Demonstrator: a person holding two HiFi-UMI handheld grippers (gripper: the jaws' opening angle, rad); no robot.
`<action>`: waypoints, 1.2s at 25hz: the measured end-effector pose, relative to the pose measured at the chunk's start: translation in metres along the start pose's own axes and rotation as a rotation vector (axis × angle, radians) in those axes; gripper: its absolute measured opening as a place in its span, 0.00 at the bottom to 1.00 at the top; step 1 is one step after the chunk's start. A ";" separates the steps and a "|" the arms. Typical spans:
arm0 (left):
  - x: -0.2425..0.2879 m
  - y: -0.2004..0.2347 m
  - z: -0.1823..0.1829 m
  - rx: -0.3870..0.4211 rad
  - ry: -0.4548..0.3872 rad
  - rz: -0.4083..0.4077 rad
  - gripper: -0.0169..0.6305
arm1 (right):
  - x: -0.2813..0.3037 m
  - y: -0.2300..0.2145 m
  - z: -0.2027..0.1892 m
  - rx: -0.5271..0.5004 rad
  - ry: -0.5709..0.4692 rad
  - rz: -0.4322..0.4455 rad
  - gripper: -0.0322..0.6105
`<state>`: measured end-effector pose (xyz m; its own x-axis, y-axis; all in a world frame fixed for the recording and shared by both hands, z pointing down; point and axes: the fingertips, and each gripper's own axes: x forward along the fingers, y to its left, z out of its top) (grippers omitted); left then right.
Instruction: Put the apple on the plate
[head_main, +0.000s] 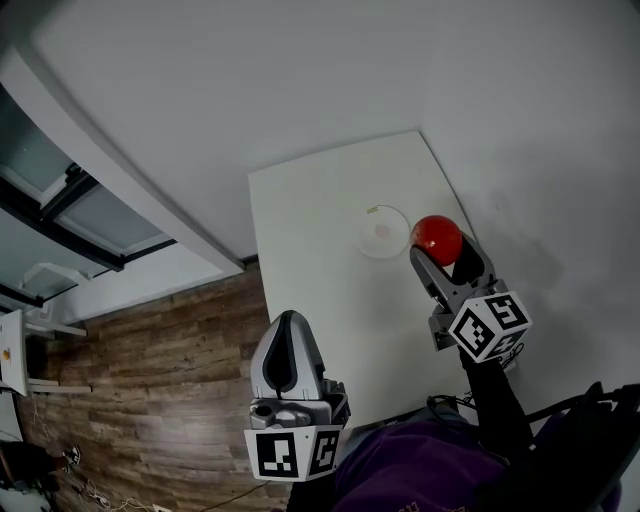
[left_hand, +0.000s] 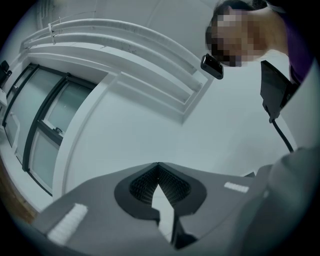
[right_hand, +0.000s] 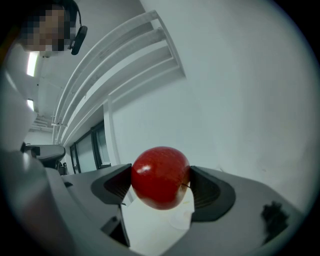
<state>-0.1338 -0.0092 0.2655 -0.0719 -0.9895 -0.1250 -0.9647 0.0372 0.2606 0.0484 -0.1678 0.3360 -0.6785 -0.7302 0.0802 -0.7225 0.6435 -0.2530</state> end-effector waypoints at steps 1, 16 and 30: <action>0.007 0.001 -0.003 -0.003 0.009 -0.001 0.04 | 0.008 -0.003 -0.003 0.002 0.013 0.000 0.62; 0.047 0.025 -0.034 -0.008 0.077 0.049 0.04 | 0.071 -0.036 -0.060 -0.005 0.162 0.003 0.62; 0.059 0.029 -0.059 0.004 0.141 0.059 0.04 | 0.098 -0.063 -0.111 -0.010 0.257 -0.005 0.62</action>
<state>-0.1510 -0.0744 0.3224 -0.0923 -0.9954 0.0260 -0.9609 0.0959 0.2597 0.0128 -0.2545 0.4665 -0.6859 -0.6517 0.3238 -0.7260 0.6433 -0.2429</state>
